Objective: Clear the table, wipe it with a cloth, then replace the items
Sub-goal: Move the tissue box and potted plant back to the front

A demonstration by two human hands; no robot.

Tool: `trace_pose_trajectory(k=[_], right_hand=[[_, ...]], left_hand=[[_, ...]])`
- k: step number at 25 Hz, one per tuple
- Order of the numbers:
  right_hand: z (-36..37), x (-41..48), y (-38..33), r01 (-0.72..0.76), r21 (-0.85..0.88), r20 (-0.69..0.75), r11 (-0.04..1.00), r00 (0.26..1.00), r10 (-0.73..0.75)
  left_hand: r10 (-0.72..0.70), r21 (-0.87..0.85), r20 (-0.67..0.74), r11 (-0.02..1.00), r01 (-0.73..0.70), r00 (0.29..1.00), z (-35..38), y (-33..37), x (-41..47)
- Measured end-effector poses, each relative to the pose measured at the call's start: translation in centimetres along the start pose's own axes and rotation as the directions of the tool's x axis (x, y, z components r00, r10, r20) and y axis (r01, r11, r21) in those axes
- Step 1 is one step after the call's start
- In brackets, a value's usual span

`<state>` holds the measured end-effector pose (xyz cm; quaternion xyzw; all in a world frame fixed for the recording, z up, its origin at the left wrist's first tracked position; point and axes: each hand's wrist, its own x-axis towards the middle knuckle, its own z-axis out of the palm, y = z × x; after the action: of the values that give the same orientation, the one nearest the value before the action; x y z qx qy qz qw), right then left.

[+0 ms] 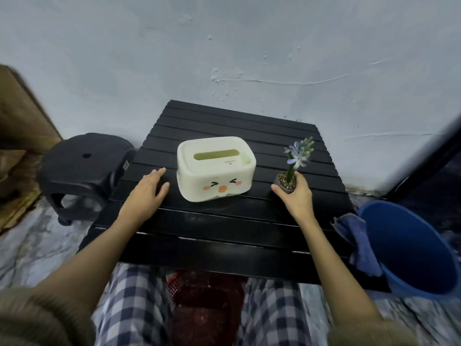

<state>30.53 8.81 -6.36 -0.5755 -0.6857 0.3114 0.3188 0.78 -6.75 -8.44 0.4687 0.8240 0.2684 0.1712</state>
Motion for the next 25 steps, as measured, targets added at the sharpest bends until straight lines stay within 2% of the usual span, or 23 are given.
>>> trace_pose_trajectory(k=[6, 11, 14, 16, 21, 25], right_hand=[[-1.4, -2.1, -1.1, -0.006, -0.057, 0.010, 0.998, 1.000, 0.007], [-1.9, -7.4, -3.0, 0.156, -0.070, -0.095, 0.985, 0.982, -0.163], [-0.4, -8.7, -4.7, 0.271, -0.095, 0.017, 0.958, 0.963, -0.270], [0.8, -7.7, -5.8, 0.303, -0.093, 0.123, 0.949, 0.949, -0.291], [2.8, -3.2, -6.3, 0.194, -0.115, 0.356, 0.974, 0.924, -0.142], [3.3, -2.1, -6.0, 0.163, 0.009, 0.403, 0.987, 0.902, -0.153]], left_hand=[[0.081, -0.126, -0.063, 0.988, -0.088, 0.995, -0.8, 0.4, -1.0], [0.078, -0.293, -0.159, 0.948, -0.122, 0.984, -1.0, 2.9, -3.4], [0.108, -0.344, -0.161, 0.925, -0.158, 0.981, -0.8, 4.6, -5.2], [0.118, -0.340, -0.148, 0.926, -0.162, 0.982, -0.8, 5.2, -5.7], [0.127, -0.277, -0.058, 0.951, -0.138, 0.990, -1.0, 5.6, -5.5], [0.197, -0.333, -0.014, 0.924, -0.190, 0.980, -0.8, 6.7, -5.5]])
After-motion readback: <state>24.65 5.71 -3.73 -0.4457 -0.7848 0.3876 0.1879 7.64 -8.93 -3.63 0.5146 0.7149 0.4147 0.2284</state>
